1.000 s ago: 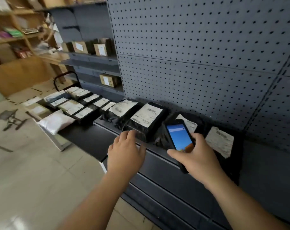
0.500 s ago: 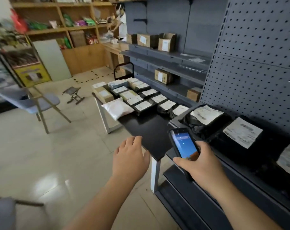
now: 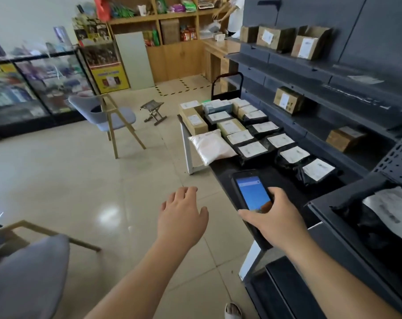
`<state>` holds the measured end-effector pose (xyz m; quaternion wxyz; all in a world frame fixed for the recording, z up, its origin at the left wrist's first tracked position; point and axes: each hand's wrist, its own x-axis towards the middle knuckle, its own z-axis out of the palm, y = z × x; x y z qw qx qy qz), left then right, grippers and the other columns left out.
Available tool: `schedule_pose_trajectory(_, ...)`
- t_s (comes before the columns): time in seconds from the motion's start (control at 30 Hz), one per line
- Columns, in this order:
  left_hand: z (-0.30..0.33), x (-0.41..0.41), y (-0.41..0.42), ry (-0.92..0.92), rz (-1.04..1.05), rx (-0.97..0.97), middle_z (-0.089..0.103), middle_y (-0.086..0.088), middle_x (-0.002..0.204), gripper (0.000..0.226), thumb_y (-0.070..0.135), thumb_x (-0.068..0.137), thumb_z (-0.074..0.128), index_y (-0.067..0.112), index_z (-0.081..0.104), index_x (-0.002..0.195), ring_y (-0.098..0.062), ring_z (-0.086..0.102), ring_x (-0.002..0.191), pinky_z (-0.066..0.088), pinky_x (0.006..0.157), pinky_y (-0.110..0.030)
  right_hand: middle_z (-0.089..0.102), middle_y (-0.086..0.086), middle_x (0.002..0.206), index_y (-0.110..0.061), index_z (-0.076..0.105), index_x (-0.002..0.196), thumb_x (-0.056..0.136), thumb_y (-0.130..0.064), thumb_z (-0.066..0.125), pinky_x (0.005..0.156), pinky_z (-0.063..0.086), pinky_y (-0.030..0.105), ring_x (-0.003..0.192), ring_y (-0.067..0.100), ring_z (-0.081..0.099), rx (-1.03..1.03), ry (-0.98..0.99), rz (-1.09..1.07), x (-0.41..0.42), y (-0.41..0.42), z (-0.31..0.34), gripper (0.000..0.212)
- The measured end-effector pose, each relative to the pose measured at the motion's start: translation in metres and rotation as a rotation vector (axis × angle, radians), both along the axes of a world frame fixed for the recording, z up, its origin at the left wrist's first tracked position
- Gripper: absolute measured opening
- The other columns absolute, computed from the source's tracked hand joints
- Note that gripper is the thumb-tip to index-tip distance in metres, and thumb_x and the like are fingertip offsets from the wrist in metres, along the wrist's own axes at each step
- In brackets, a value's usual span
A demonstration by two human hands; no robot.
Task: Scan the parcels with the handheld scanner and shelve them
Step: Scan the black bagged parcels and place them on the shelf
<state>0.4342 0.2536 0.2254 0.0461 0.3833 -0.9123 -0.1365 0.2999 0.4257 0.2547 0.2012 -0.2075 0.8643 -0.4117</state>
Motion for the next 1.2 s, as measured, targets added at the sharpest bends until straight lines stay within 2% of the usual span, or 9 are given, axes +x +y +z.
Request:
schedule_pose_trajectory(0.1,0.006,-0.026,-0.029,-0.008,0.050,-0.014,0.040,0.007,0.157,0.057,0.048,0.103,0.047,0.029,0.036,0.155,-0.021,0.038,0.145,0.032,0.118,-0.040,0.058,-0.009,0.103,-0.021,0.039,0.150,0.077,-0.050,0.087,0.066,0.043,0.022,0.091,0.003,0.057,-0.001,0.005,0.057,-0.037,-0.038,0.004,0.092)
schedule_pose_trajectory(0.27,0.006,-0.060,-0.068,-0.014,0.148,-0.004,0.040,0.007,0.158,0.058,0.049,0.103,0.048,0.029,0.035,0.156,-0.020,0.037,0.146,0.031,0.119,-0.039,0.061,-0.005,0.103,-0.021,0.042,0.144,0.075,-0.051,0.088,0.082,0.057,0.037,0.095,0.011,0.062,-0.005,-0.016,0.145,-0.083,-0.098,0.007,0.088)
schedule_pose_trajectory(0.4,-0.001,-0.074,-0.098,-0.028,0.201,0.022,0.040,0.007,0.159,0.059,0.049,0.103,0.049,0.029,0.036,0.156,-0.020,0.037,0.147,0.032,0.119,-0.039,0.061,-0.003,0.101,-0.027,0.045,0.125,0.074,-0.049,0.089,0.085,0.059,0.043,0.091,0.012,0.062,0.008,-0.038,0.188,-0.103,-0.143,0.003,0.070)
schedule_pose_trajectory(0.6,-0.009,-0.100,-0.160,-0.033,0.215,0.035,0.040,0.006,0.159,0.058,0.047,0.103,0.050,0.028,0.036,0.156,-0.021,0.038,0.147,0.031,0.119,-0.039,0.060,-0.003,0.101,-0.027,0.046,0.123,0.072,-0.051,0.088,0.085,0.060,0.044,0.091,0.013,0.063,0.045,-0.028,0.226,-0.128,-0.209,-0.010,0.070)
schedule_pose_trajectory(0.73,-0.016,-0.128,-0.222,-0.019,0.183,0.035,0.041,0.007,0.159,0.058,0.047,0.102,0.050,0.029,0.036,0.156,-0.021,0.039,0.146,0.031,0.118,-0.039,0.059,-0.004,0.101,-0.030,0.039,0.119,0.076,-0.048,0.088,0.084,0.058,0.038,0.089,0.012,0.061,0.051,-0.014,0.204,-0.147,-0.263,-0.012,0.068)
schedule_pose_trajectory(0.9,-0.014,-0.165,-0.304,-0.005,0.078,0.050,0.040,0.007,0.159,0.059,0.048,0.102,0.049,0.030,0.034,0.157,-0.020,0.038,0.146,0.032,0.118,-0.040,0.060,-0.004,0.101,-0.026,0.043,0.128,0.074,-0.047,0.088,0.081,0.060,0.038,0.089,0.011,0.062,0.045,-0.031,0.099,-0.172,-0.329,-0.009,0.074)
schedule_pose_trajectory(1.03,-0.013,-0.199,-0.359,-0.001,-0.018,0.066,0.041,0.005,0.158,0.060,0.046,0.102,0.050,0.029,0.034,0.157,-0.021,0.040,0.145,0.035,0.118,-0.041,0.058,-0.006,0.100,-0.033,0.036,0.118,0.076,-0.045,0.087,0.072,0.055,0.029,0.085,0.009,0.060,0.061,-0.036,0.007,-0.189,-0.365,-0.009,0.067)
schedule_pose_trajectory(1.1,-0.015,-0.219,-0.376,-0.007,-0.084,0.077,0.043,0.005,0.157,0.058,0.045,0.102,0.050,0.028,0.036,0.155,-0.022,0.041,0.143,0.035,0.116,-0.040,0.058,-0.007,0.100,-0.033,0.038,0.117,0.075,-0.045,0.088,0.075,0.058,0.032,0.086,0.010,0.061,0.050,-0.037,-0.064,-0.198,-0.374,-0.013,0.067)
schedule_pose_trajectory(1.2,-0.020,-0.254,-0.387,-0.020,-0.181,0.072,0.044,0.004,0.155,0.057,0.044,0.102,0.050,0.028,0.038,0.154,-0.023,0.042,0.143,0.036,0.115,-0.041,0.059,-0.007,0.100,-0.029,0.045,0.128,0.072,-0.048,0.089,0.080,0.060,0.038,0.087,0.010,0.063,0.053,-0.059,-0.164,-0.213,-0.375,-0.023,0.074)
